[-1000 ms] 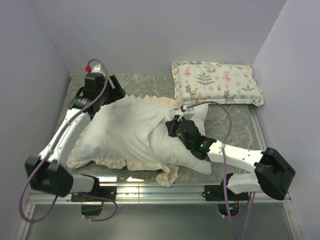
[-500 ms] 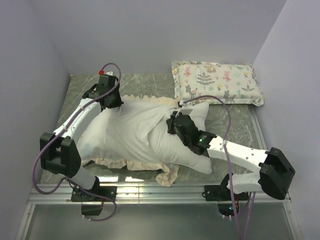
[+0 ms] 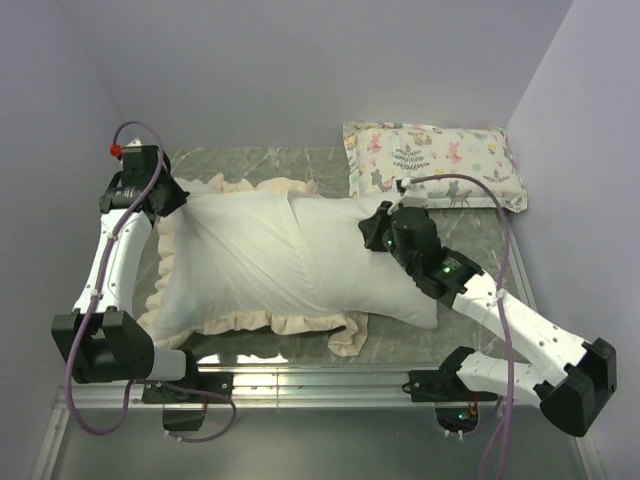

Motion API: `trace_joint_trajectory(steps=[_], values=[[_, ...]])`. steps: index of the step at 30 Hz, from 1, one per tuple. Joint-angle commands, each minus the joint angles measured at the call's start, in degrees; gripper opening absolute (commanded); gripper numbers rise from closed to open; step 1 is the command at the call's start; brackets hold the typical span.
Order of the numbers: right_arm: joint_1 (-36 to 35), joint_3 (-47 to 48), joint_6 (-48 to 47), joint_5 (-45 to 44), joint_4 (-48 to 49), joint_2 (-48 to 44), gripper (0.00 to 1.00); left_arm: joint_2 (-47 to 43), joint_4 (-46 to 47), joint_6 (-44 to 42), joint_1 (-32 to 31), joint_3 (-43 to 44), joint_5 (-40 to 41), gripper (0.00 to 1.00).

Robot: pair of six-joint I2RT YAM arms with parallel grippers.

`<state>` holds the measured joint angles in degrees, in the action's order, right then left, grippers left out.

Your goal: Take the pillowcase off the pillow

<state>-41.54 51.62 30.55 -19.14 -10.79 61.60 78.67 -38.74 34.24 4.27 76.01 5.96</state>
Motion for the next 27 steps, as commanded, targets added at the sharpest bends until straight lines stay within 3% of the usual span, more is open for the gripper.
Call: trace_joint_trajectory(steps=[1, 4, 7, 8, 10, 11, 15, 16, 17, 18, 21, 27], values=[[7.25, 4.19, -3.82, -8.20, -9.24, -6.49, 0.00, -2.12, 5.17, 0.04, 5.92, 2.30, 10.13, 0.01], [9.54, 5.25, -4.61, -8.02, -11.09, -8.34, 0.00, -0.72, 4.55, -0.05, 6.71, 2.39, 10.05, 0.00], [9.55, 4.46, -4.71, -3.37, -8.91, -9.31, 0.00, -0.45, 7.88, -1.19, 6.63, 0.12, 2.95, 0.01], [9.46, 4.20, -4.53, -1.71, -8.81, -8.79, 0.00, -0.36, 8.33, -1.89, 6.54, -0.07, -3.69, 0.01], [9.20, 2.88, -4.00, -0.56, -7.85, -6.24, 0.00, -0.10, 8.60, -3.03, 3.65, 0.27, -5.43, 0.03], [9.28, 2.44, -3.83, -0.12, -6.72, -5.36, 0.00, -0.01, 8.07, -4.43, 2.16, 0.98, -4.21, 0.07], [9.20, 1.90, -3.56, 0.77, -4.85, 0.52, 0.00, -2.99, 7.19, -6.11, -7.33, 3.00, 0.27, 0.59], [9.11, 2.35, -3.91, 1.03, -5.12, 1.32, 0.05, -3.87, 6.67, -5.77, -9.09, 3.53, 1.24, 0.64], [9.19, 2.70, -4.00, 1.20, -5.12, 1.85, 0.17, -6.14, 6.75, -5.15, -11.20, 3.19, 2.73, 0.67], [9.11, 3.22, -4.61, 1.55, -4.95, 1.85, 0.46, -7.30, 6.23, -4.54, -16.78, 2.31, 8.14, 0.80], [9.11, 4.71, -6.37, 2.08, -5.47, 0.28, 0.73, -11.77, 3.34, -0.15, -28.21, -1.72, 17.21, 0.82], [8.41, 7.97, -8.57, 3.05, -11.09, -5.26, 0.82, -22.85, -1.50, 13.99, -45.45, -11.40, 26.65, 0.82]])
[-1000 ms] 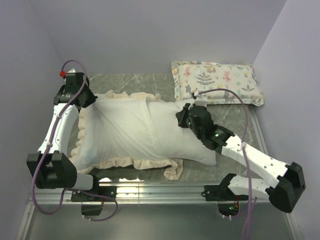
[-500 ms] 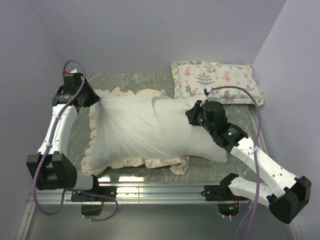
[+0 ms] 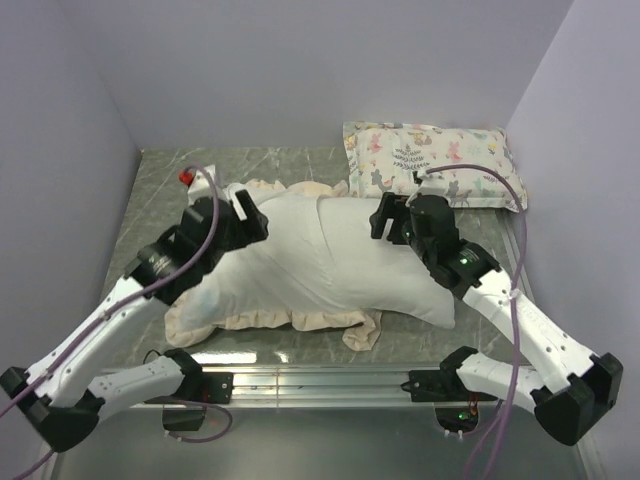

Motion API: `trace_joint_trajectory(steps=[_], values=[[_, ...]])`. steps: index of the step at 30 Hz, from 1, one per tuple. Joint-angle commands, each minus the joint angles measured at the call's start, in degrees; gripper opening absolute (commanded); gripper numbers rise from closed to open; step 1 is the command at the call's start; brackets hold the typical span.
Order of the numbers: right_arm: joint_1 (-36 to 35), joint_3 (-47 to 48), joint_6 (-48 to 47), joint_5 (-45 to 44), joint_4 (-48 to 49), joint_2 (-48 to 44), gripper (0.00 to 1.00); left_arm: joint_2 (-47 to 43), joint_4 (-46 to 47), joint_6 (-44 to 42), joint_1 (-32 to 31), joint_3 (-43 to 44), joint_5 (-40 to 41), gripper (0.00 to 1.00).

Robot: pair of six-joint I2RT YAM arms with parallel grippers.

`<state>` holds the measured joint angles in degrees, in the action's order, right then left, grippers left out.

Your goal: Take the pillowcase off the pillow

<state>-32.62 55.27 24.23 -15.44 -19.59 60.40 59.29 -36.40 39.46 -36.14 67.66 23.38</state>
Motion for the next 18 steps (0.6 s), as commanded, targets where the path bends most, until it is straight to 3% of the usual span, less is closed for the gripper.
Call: trace_joint_trajectory(steps=[1, 4, 9, 11, 18], values=[[-1.82, 4.59, -2.95, -0.56, -5.07, -4.59, 0.83, -4.26, -4.63, 10.36, -7.17, -6.10, 8.71, 0.83], [-7.25, 3.45, -3.40, -3.36, -10.18, -6.26, 0.85, -6.37, -4.03, 18.95, -17.44, -13.24, 9.40, 0.83], [-17.11, -6.72, 1.94, -9.42, -9.85, -13.11, 0.87, -0.76, -5.25, 28.99, -34.24, -17.73, 14.67, 0.84], [-20.53, -10.07, 3.89, -11.27, -8.19, -14.69, 0.89, 3.35, -6.31, 33.39, -37.76, -18.09, 17.91, 0.86], [-22.57, -21.85, 7.68, -14.70, 1.83, -12.42, 0.92, 12.95, -6.93, 41.66, -37.43, -19.05, 23.73, 0.88]])
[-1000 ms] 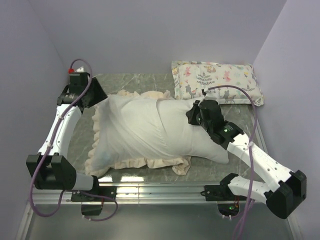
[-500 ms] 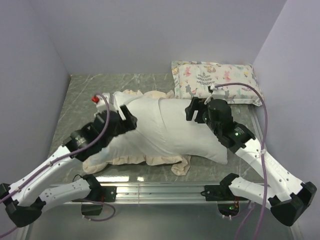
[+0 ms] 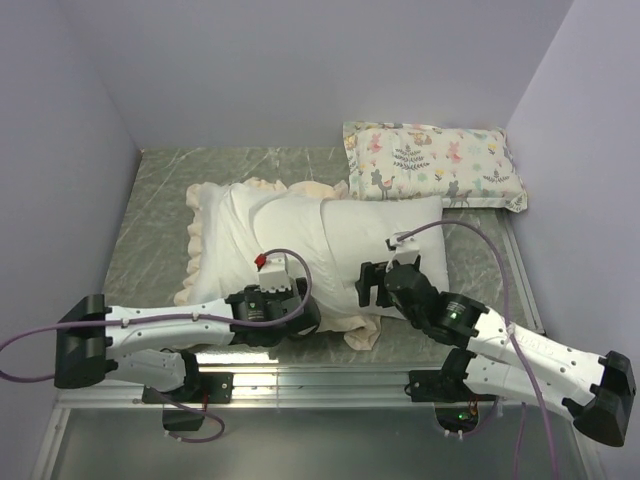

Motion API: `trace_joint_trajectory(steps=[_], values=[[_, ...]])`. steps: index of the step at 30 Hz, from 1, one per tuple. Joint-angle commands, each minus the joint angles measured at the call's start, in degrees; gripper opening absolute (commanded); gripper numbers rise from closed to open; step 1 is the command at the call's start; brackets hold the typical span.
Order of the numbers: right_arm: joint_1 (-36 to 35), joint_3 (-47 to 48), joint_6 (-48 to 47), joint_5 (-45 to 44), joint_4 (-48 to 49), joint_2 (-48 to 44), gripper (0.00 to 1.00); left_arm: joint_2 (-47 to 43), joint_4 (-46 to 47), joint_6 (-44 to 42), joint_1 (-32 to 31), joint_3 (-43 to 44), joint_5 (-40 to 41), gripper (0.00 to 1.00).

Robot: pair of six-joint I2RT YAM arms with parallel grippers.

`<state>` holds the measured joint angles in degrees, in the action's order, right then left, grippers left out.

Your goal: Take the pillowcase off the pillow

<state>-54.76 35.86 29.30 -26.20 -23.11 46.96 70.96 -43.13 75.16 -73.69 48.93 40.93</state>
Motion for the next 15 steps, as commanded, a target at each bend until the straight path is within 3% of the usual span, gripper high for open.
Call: trace_joint_trajectory(steps=[1, 3, 4, 5, 7, 9, 11, 15], values=[[-0.35, -2.72, 2.78, -4.82, 6.84, 1.72, 0.93, 1.98, -0.20, 6.49, 0.47, -0.24, 6.44, 0.86], [-0.43, -2.11, 2.95, -5.35, 7.47, 4.36, 0.93, 3.92, 1.02, 5.97, 2.84, -0.93, 5.75, 0.71], [-0.35, -1.93, 3.04, -5.36, 8.34, 5.33, 0.92, 4.36, 2.08, 4.49, 3.81, -1.46, 4.87, 0.57], [-0.34, -1.32, 3.04, -5.71, 8.70, 7.16, 0.90, 4.19, 3.48, 3.08, 5.73, -2.07, 3.91, 0.29], [0.36, 0.17, 3.22, -6.76, 7.22, 8.84, 0.56, 3.14, 4.99, 1.49, 7.50, -3.57, 2.24, 0.01], [0.71, 3.51, 2.79, -8.17, 5.28, 9.90, 0.16, 0.07, 3.16, 1.48, 9.70, -3.75, 2.66, 0.01], [2.28, 7.19, 1.30, -9.13, 1.86, 8.86, 0.00, -4.83, -0.53, 0.87, 12.50, -3.40, 3.37, 0.00], [11.23, 12.65, -2.66, -3.96, -2.02, 4.29, 0.00, -14.95, -4.58, -3.51, 20.59, -3.66, 3.20, 0.00]])
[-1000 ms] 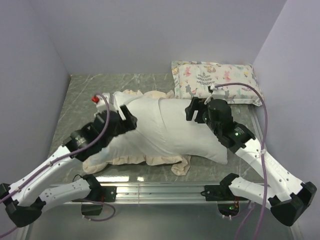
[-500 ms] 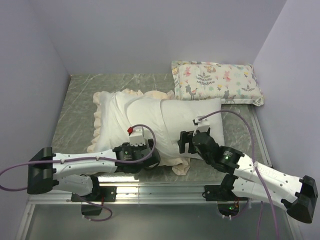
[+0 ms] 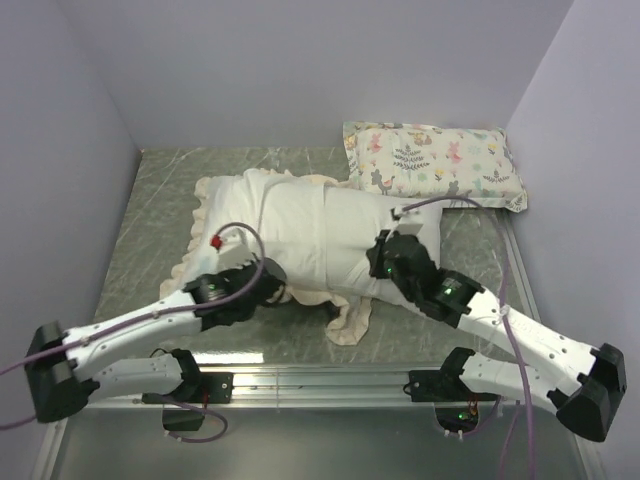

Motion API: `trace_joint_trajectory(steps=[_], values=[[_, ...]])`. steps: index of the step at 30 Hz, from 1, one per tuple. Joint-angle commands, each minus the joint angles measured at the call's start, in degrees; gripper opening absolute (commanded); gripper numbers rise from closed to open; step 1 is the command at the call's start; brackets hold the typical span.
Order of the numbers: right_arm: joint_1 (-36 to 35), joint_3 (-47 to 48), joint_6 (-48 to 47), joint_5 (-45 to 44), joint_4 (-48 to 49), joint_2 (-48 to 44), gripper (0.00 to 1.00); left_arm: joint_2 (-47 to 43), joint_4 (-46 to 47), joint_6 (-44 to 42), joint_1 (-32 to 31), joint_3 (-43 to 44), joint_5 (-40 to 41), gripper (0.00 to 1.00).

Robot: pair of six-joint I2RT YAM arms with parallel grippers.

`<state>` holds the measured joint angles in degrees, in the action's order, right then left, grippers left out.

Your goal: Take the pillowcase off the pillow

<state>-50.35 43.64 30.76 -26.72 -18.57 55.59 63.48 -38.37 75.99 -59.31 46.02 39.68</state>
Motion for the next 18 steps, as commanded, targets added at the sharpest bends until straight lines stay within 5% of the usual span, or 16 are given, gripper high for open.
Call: trace_joint_trajectory(steps=[1, 7, 11, 18], values=[[9.45, 5.75, -4.83, -2.38, -7.44, -5.31, 0.00, -9.41, -10.31, -6.62, 8.14, -0.76, 4.44, 0.00], [18.18, 16.82, -8.17, 2.62, -12.88, -7.87, 0.00, -19.36, -14.70, -11.21, 15.36, 2.57, 7.25, 0.01], [18.00, 25.07, -9.31, 8.25, -15.97, -8.92, 0.00, -19.97, -23.15, -10.67, 14.58, 14.15, 10.59, 0.01], [18.00, 34.84, -11.34, 17.57, -19.40, -8.05, 0.00, -19.99, -20.96, -27.52, 14.40, 34.55, 7.88, 0.01]])
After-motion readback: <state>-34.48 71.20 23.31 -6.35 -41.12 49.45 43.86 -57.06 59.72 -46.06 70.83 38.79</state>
